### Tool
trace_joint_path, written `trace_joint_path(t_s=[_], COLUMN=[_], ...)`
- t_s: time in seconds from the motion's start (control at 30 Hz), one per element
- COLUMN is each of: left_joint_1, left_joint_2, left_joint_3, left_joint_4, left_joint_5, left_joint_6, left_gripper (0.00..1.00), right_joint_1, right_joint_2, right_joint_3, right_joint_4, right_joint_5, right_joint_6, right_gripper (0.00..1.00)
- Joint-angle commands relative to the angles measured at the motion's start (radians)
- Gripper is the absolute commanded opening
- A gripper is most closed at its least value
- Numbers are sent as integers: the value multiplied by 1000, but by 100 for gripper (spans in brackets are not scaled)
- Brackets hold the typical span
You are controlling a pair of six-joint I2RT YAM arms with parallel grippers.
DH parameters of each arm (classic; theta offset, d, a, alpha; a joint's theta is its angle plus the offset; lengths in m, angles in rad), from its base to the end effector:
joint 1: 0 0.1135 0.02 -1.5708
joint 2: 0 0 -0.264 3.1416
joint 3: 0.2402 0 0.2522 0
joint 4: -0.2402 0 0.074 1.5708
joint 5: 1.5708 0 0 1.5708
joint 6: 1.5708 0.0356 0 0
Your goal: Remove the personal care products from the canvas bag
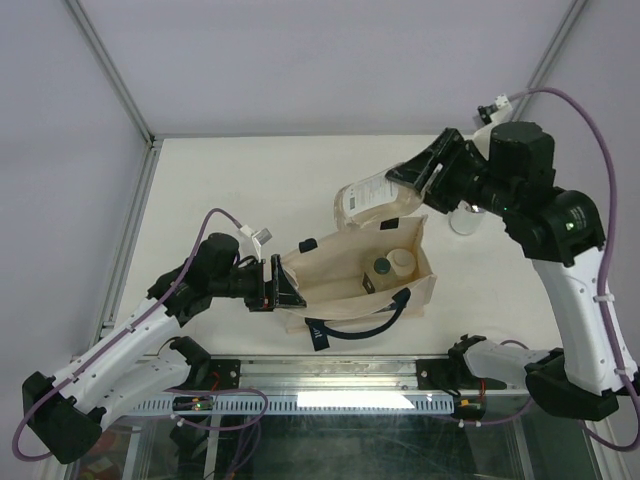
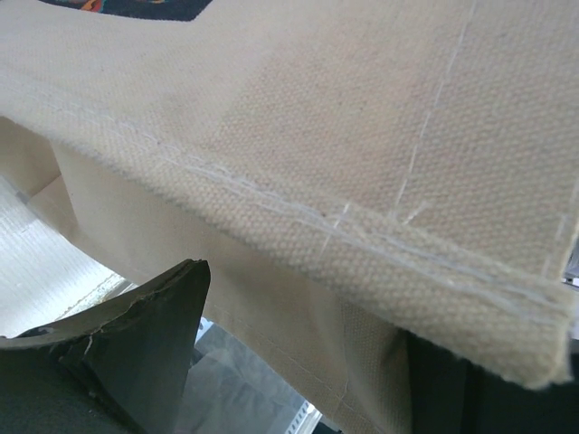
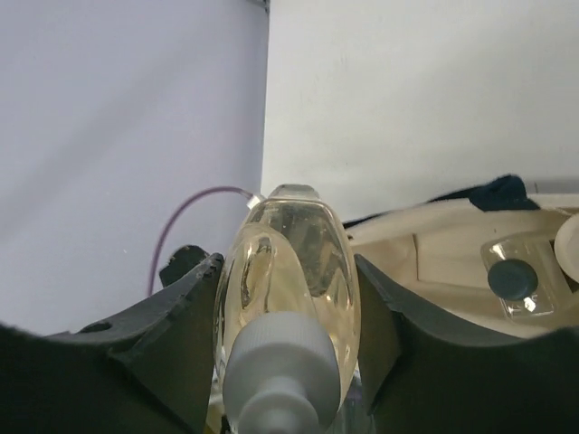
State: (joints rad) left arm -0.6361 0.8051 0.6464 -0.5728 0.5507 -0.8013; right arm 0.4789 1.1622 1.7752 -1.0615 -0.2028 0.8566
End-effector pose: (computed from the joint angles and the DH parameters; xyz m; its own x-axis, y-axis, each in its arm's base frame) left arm 0.1225 -0.1136 0.2547 -0.9625 -0.0501 -0.2667 0.1842 0.6010 -0.7777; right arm 0.1556 0.0889 0.4986 -0.7148 0.4628 -0.5242 -0.1104 0.6656 0.7381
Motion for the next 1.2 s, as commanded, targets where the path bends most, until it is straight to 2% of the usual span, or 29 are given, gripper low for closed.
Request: trace_joint_path(t_s=[0.0,0.2,0.33,0.43,0.63,0.77,0.87,1.0,1.17], left_joint_1=[-11,-10,-10,-11,-11,-11,-11,-11,-11], left_joint_2=[10,13,11,12,23,44,61,72,61], left_joint_3=[27,40,50,54,51,60,73,85,105], left_joint_4=[-48,-58,-74,-89,-97,-98,-99,-104,-129], left_joint_5=[-28,-22,-20,-22,-12,-5,-4,-8,-47], left_joint_6=[46,60,72,85,101,117,129,138,156], left_gripper=[78,78,78,78,78,79,79,79,79], right_joint_1=[-11,-10,-10,-12,-55,-105,-183,-264,-390], right_joint_2=[-22,19,71,76,20,-31,-71,-80,-88], right_joint_3=[207,304,327,261,23,-195,-342,-429,-604], right_joint_4=[55,-35,-124,-156,-93,4,89,156,332], right_joint_5=[185,543,693,774,861,868,834,816,799], right_joint_6=[53,-111,-208,-259,-324,-326,-332,-336,-381], right_gripper=[0,0,0,0,0,0,0,0,0])
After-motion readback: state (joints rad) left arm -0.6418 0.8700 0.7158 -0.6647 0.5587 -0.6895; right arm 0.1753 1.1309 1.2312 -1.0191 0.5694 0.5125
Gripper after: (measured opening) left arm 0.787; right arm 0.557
